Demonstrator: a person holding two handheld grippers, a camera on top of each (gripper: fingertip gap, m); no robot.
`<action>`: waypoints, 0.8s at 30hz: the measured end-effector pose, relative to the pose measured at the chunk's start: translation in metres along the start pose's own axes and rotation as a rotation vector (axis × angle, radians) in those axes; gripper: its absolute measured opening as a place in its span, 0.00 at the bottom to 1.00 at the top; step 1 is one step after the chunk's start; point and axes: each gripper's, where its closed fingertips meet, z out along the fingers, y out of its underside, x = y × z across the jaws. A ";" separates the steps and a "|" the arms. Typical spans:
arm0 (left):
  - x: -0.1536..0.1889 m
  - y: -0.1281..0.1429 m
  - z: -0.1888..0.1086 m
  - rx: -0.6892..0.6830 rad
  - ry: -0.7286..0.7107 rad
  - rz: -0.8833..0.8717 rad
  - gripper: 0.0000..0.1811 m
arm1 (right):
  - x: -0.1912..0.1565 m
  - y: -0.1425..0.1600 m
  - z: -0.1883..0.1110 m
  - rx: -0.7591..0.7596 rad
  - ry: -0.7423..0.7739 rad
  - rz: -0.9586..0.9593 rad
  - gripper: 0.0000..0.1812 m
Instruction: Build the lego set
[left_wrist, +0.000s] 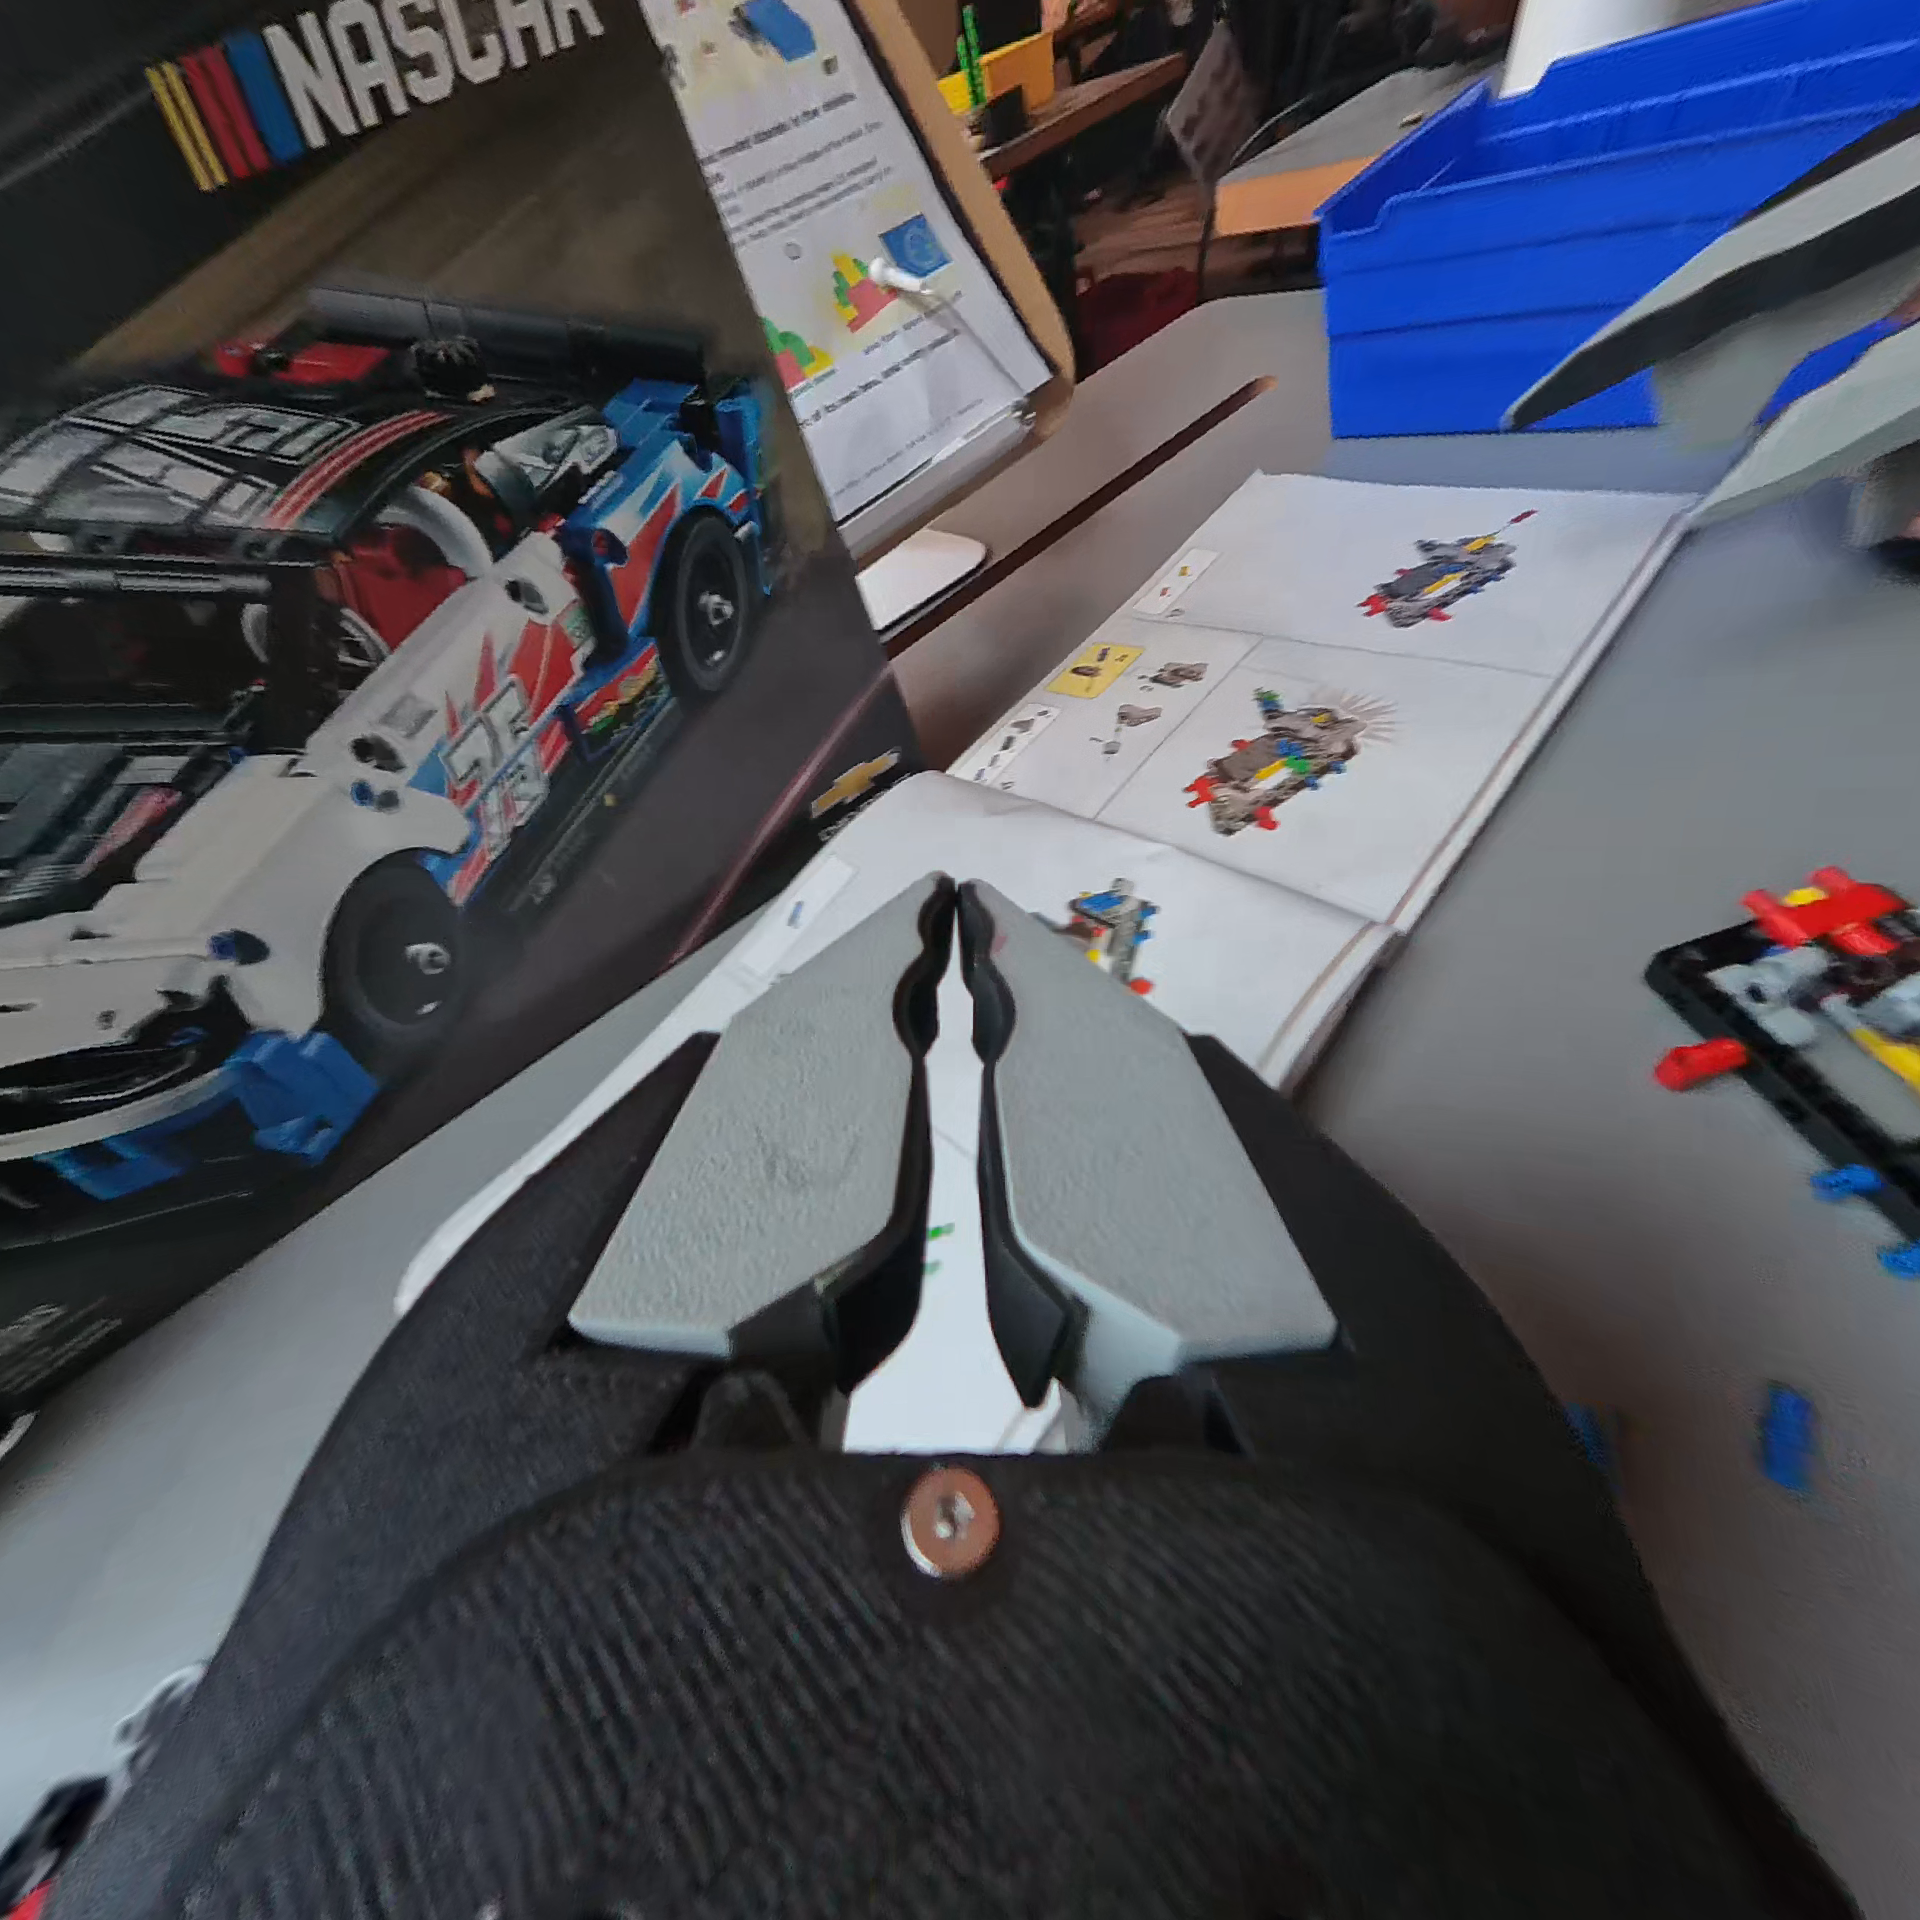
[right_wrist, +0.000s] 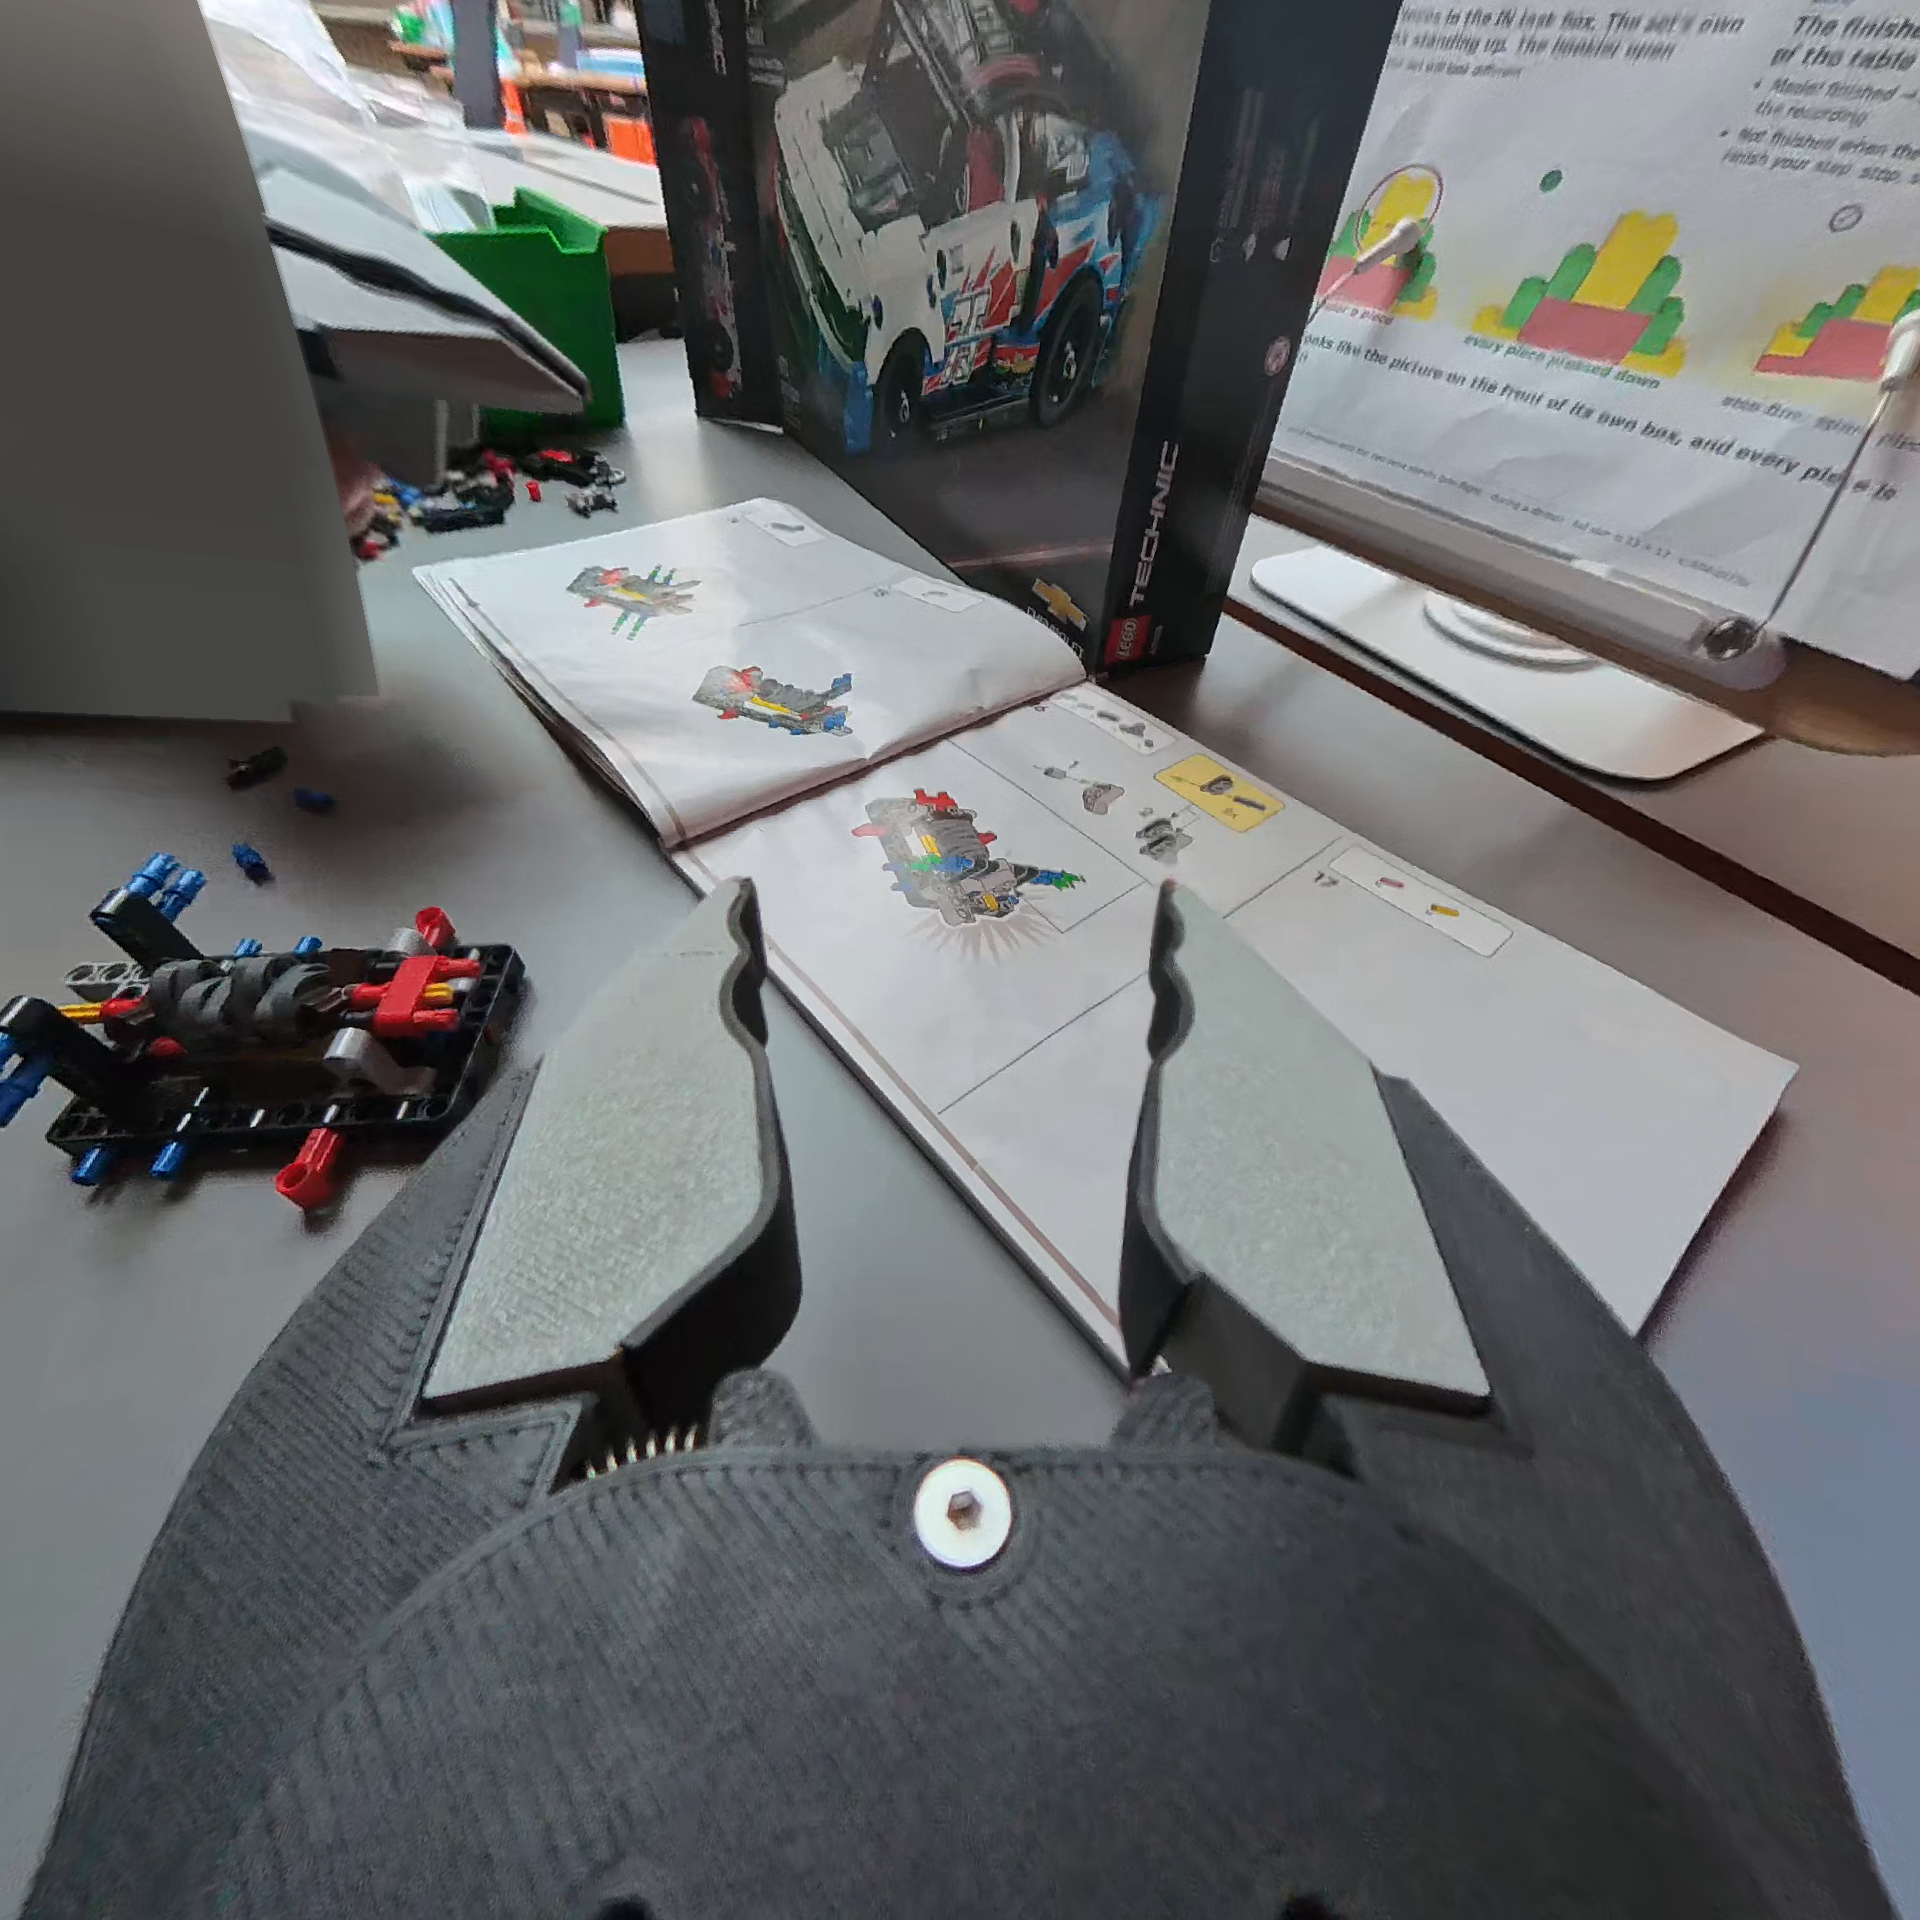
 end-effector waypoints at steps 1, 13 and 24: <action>0.008 -0.003 -0.001 0.012 0.048 -0.038 0.00 | -0.002 0.006 0.001 -0.040 -0.009 0.011 0.38; 0.061 -0.024 0.003 0.006 0.222 -0.230 0.13 | -0.010 0.005 -0.002 -0.029 -0.065 0.077 0.32; 0.085 -0.026 -0.005 -0.020 0.299 -0.188 0.12 | -0.002 0.004 -0.001 -0.021 -0.050 0.111 0.53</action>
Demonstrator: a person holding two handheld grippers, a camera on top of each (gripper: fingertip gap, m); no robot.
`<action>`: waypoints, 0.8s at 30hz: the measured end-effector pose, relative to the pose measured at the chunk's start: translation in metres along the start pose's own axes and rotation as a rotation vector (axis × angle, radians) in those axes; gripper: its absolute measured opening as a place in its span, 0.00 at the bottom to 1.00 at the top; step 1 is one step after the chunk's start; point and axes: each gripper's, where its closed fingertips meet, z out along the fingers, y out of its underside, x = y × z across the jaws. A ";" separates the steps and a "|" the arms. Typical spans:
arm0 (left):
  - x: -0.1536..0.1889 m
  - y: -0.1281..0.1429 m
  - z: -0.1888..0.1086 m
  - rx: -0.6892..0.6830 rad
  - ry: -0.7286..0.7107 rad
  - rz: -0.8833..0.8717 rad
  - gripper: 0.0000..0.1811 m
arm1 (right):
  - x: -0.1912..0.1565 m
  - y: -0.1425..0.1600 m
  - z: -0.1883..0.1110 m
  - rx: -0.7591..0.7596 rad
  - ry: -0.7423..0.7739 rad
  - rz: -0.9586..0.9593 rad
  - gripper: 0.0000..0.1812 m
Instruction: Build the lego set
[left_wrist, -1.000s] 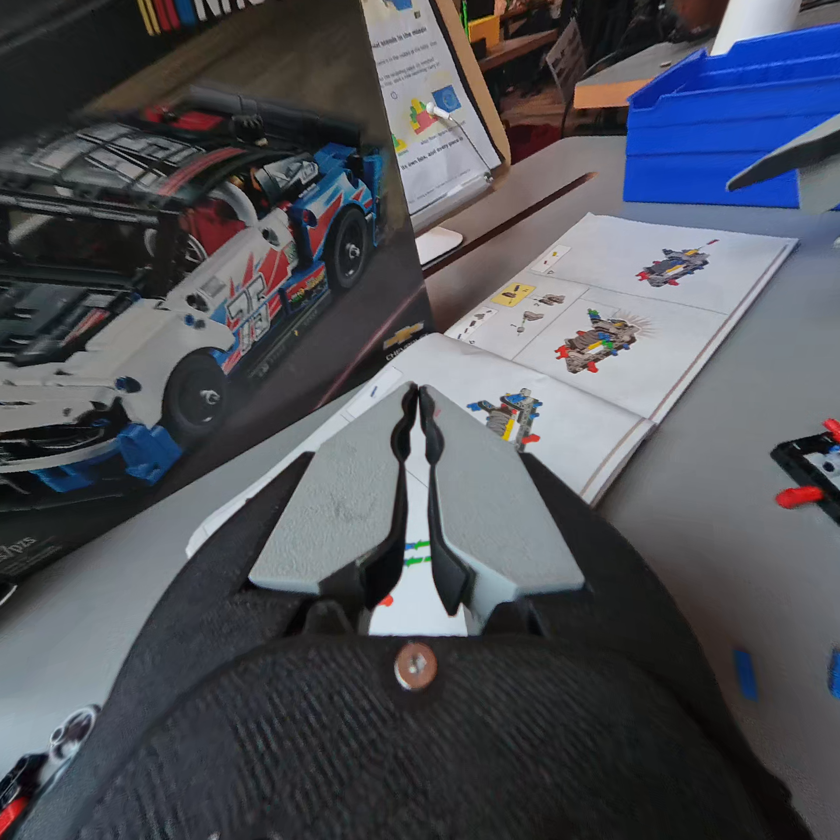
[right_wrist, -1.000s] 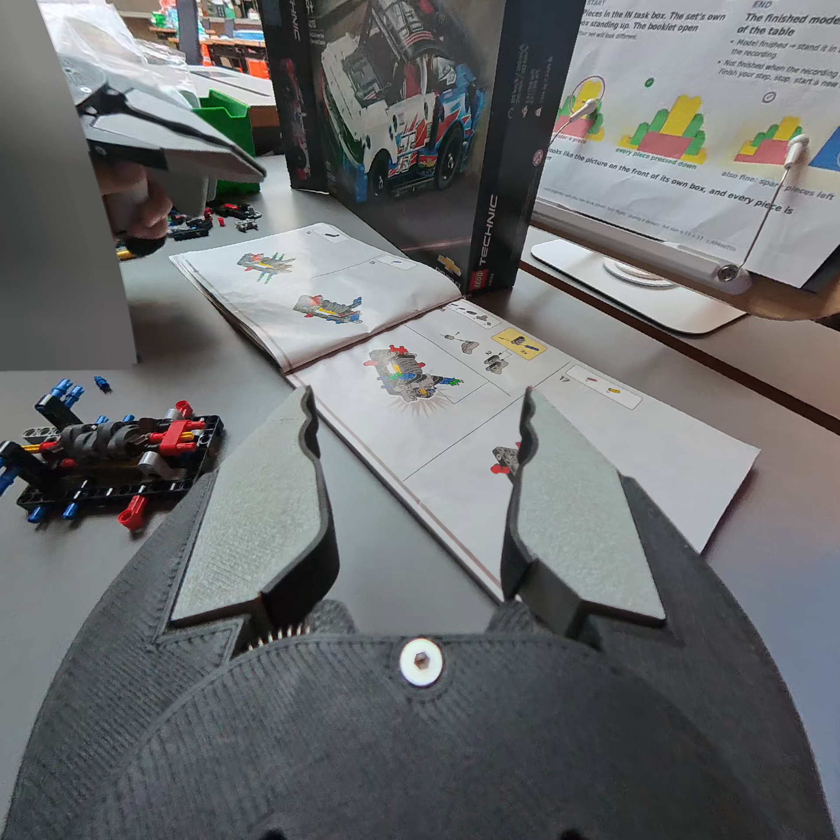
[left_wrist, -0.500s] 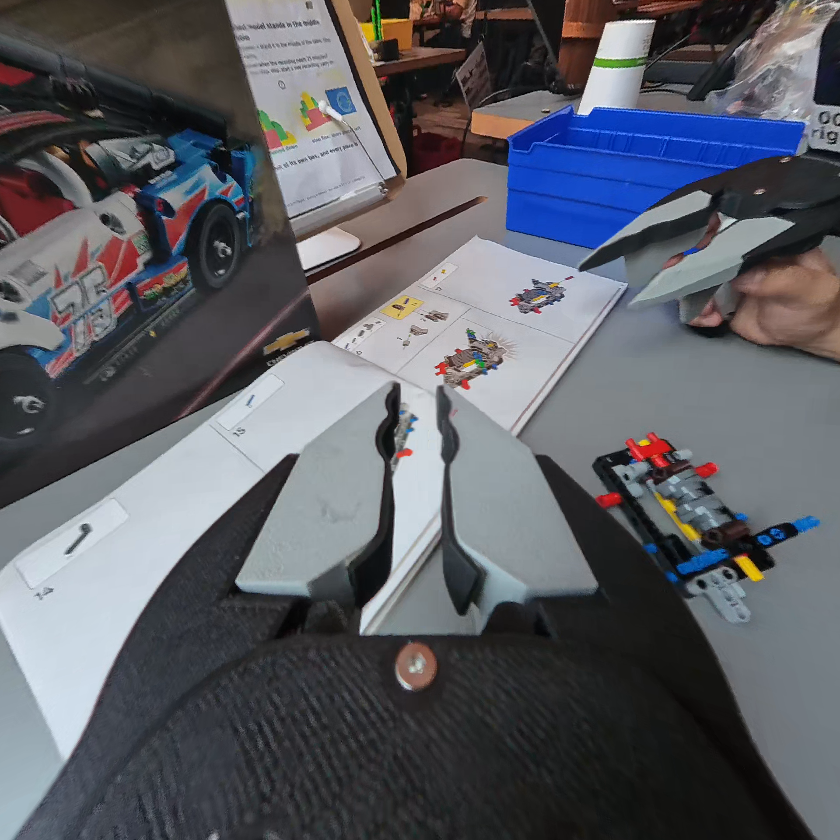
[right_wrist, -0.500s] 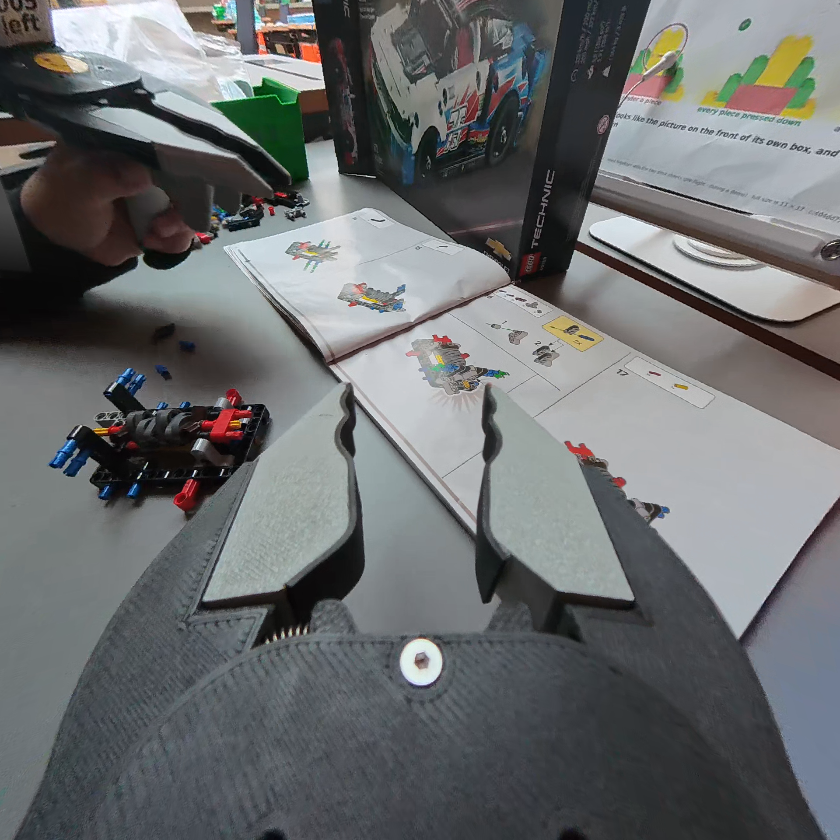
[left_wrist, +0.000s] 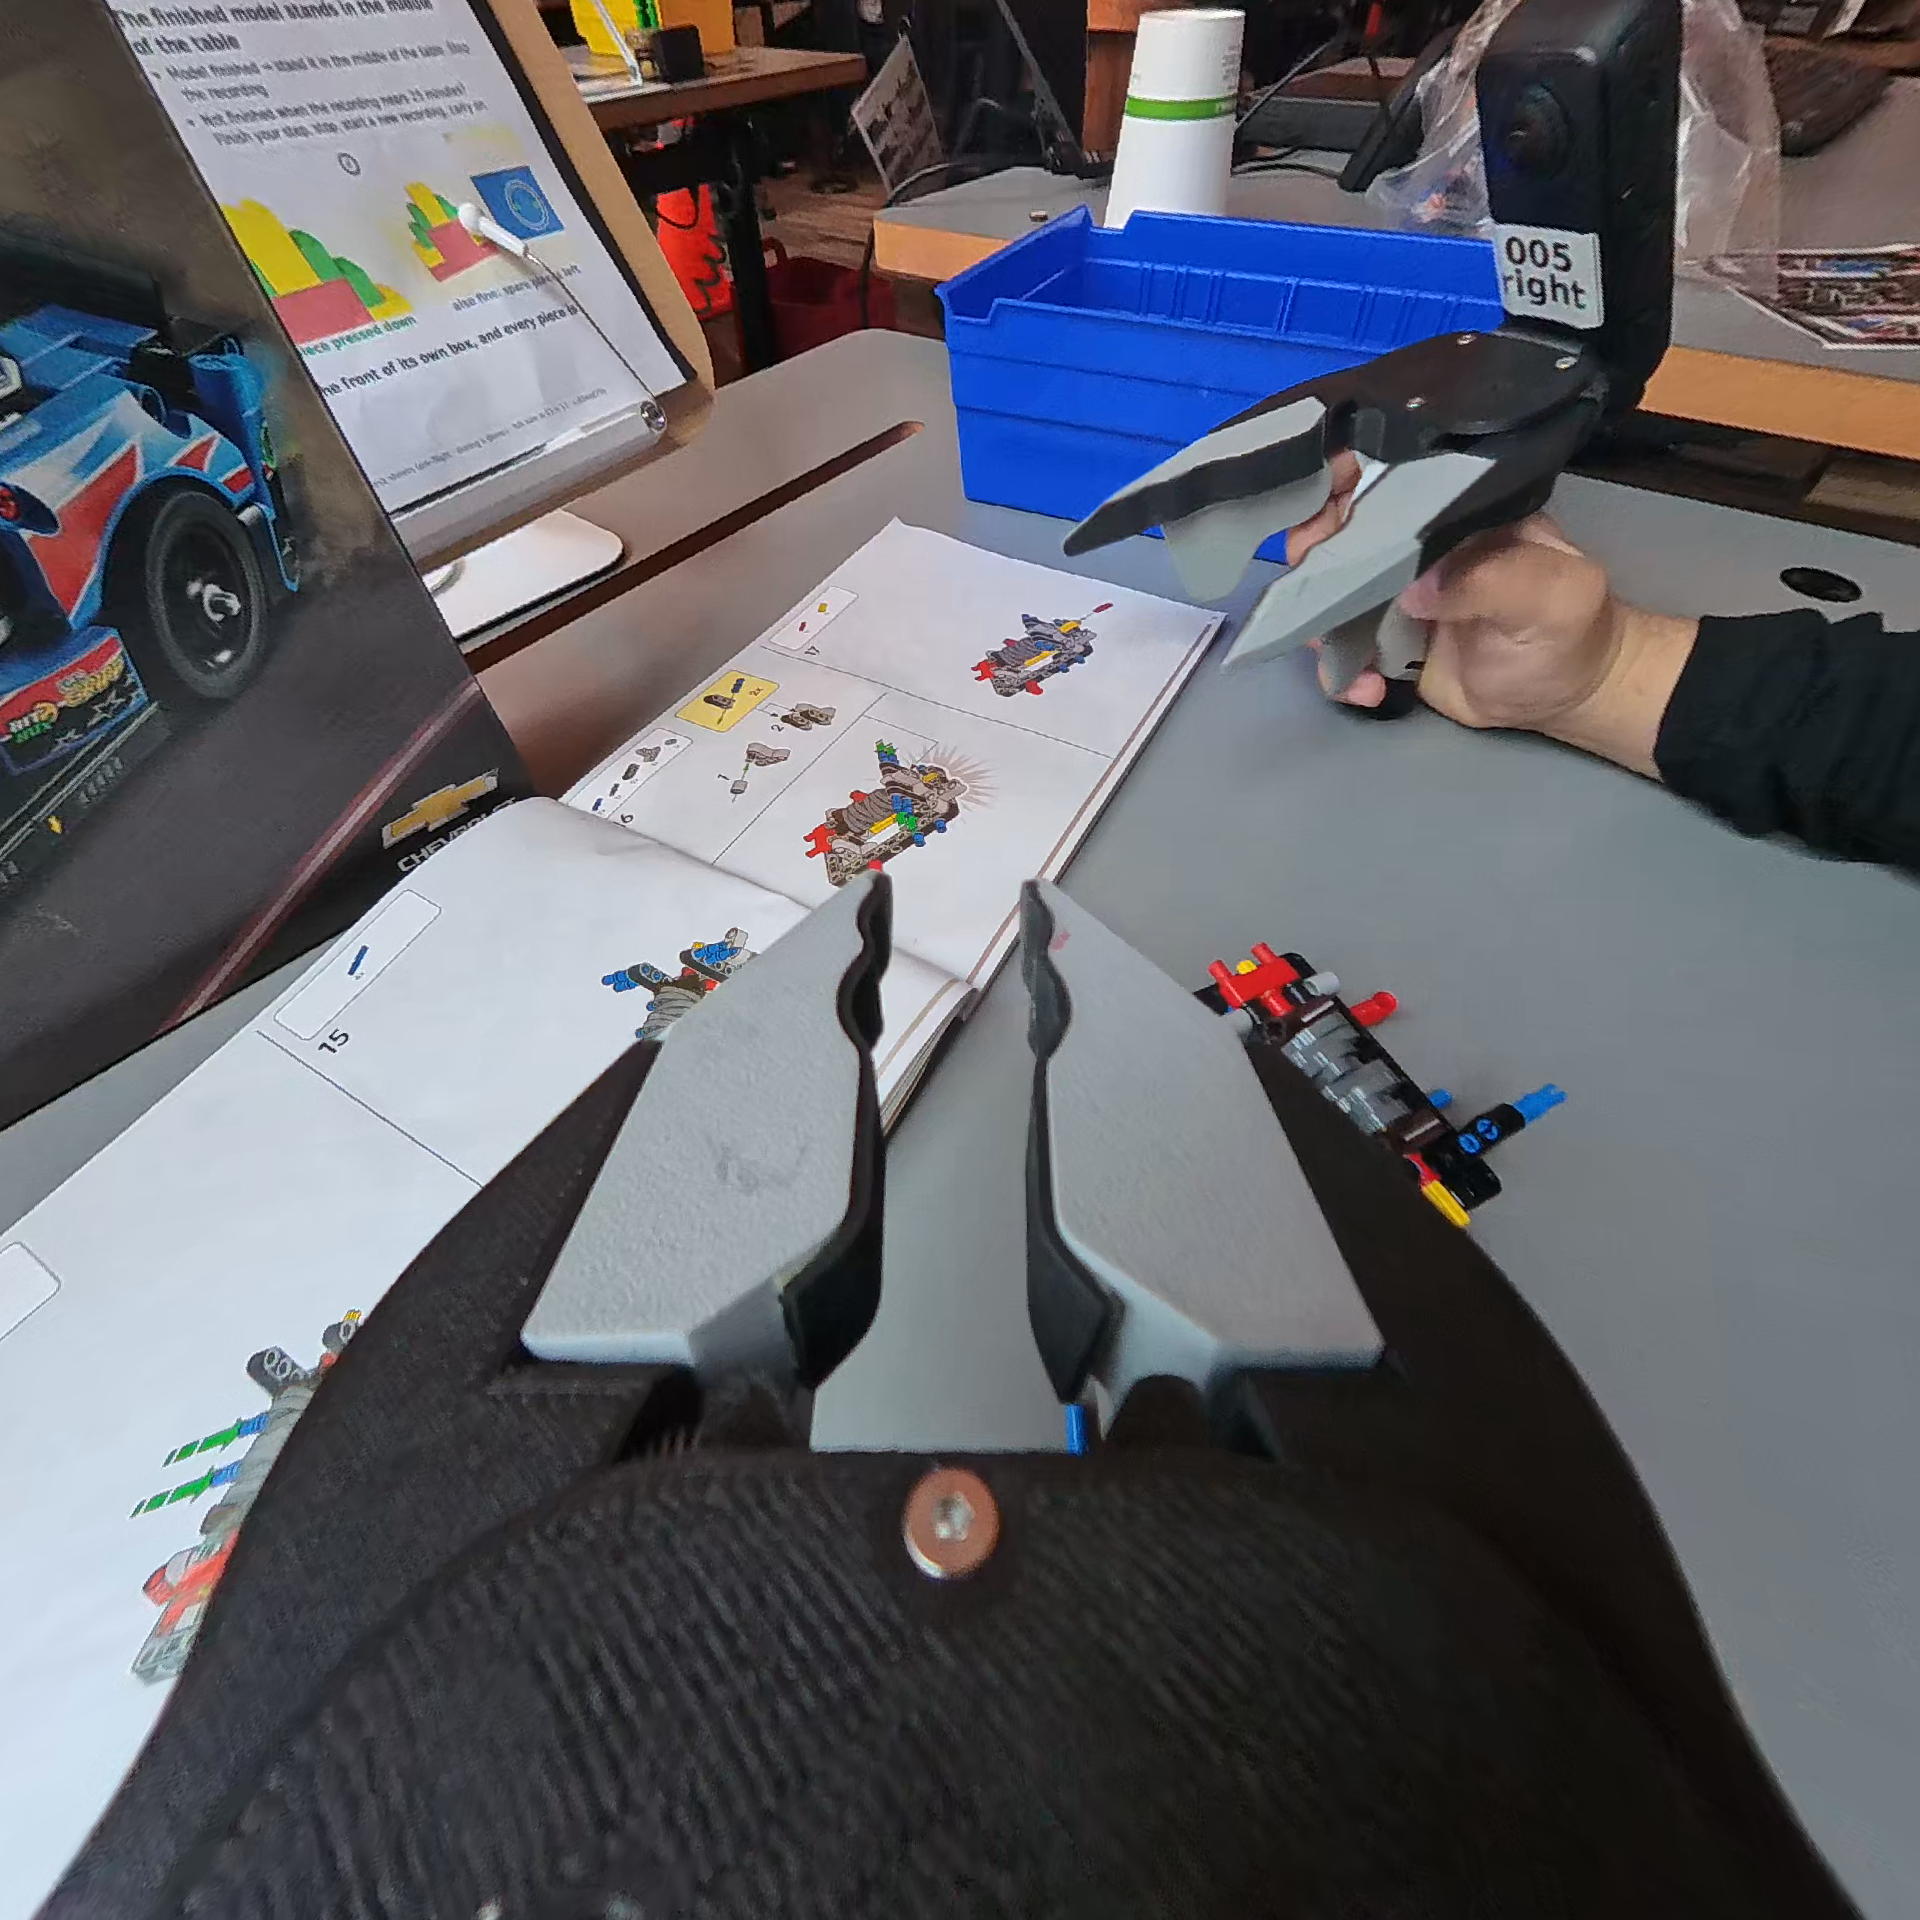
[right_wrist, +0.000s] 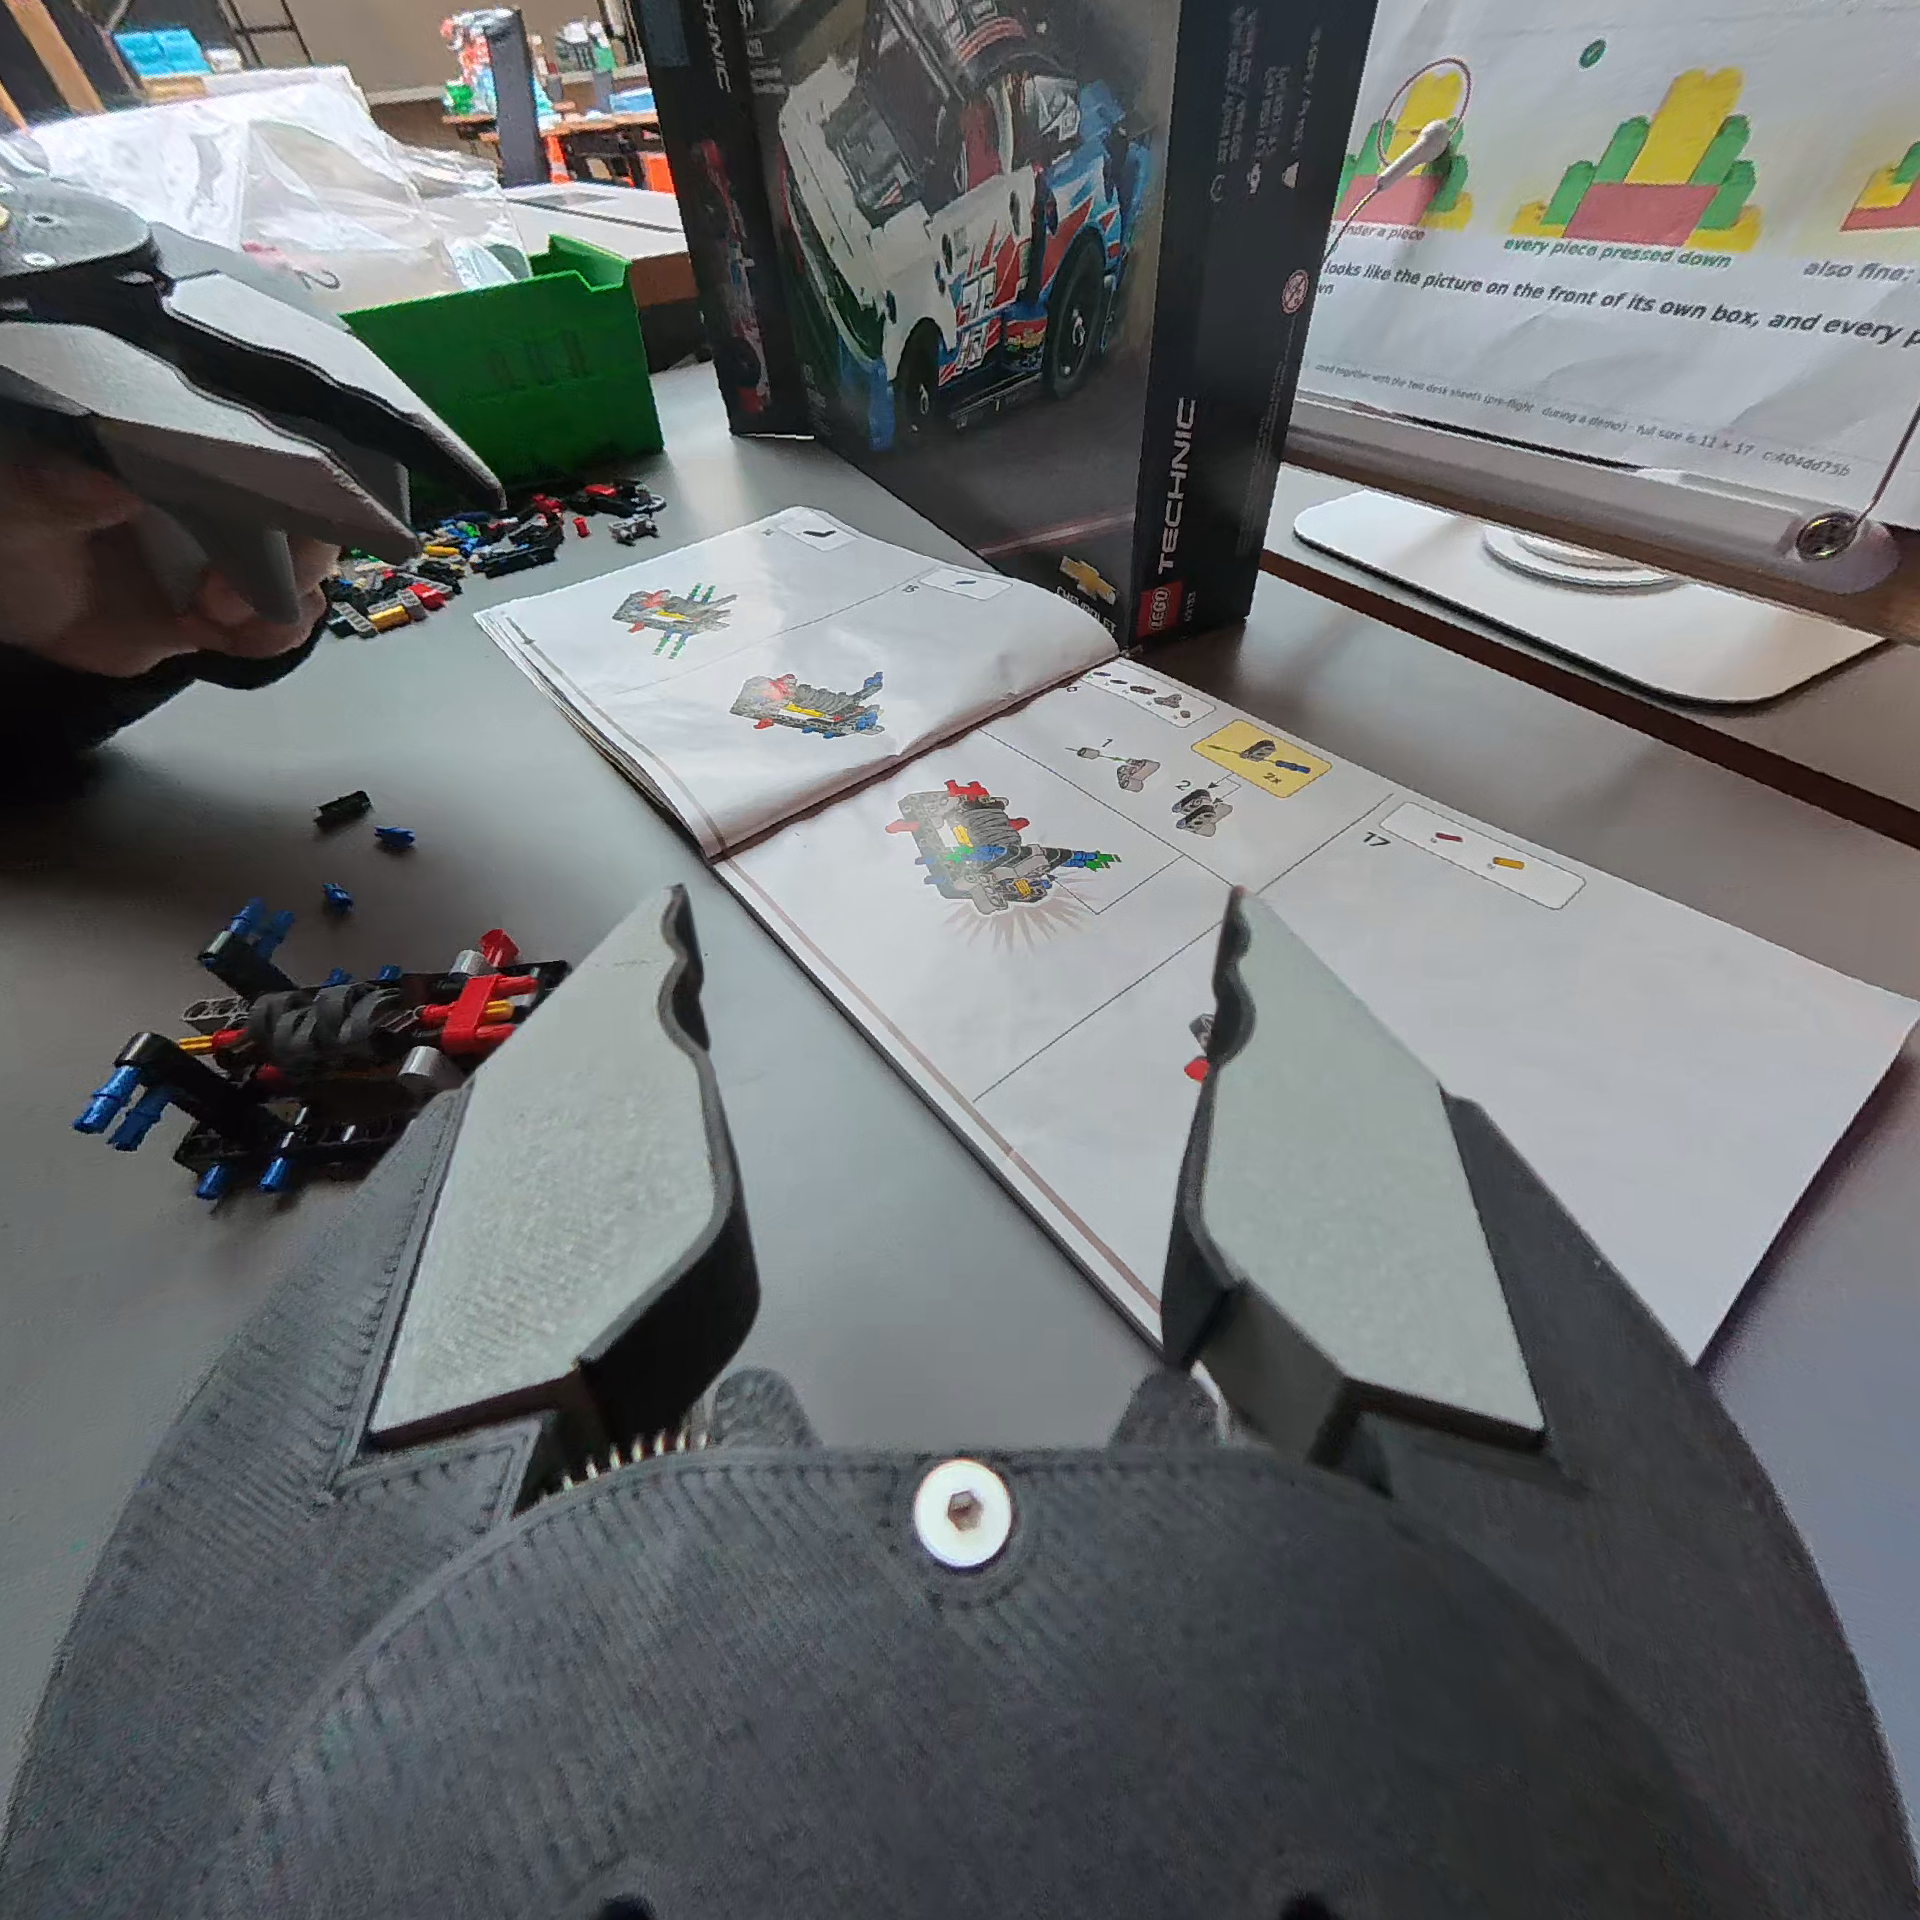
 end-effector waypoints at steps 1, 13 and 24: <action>0.001 -0.001 -0.001 0.002 0.004 0.003 0.12 | 0.001 0.000 0.000 0.001 0.011 -0.008 0.54; -0.017 0.023 0.005 -0.090 0.007 -0.077 0.14 | 0.014 0.002 0.021 -0.055 0.089 -0.070 0.65; -0.025 0.042 0.015 -0.153 0.080 -0.144 0.18 | 0.000 -0.006 0.017 0.008 -0.002 -0.020 0.61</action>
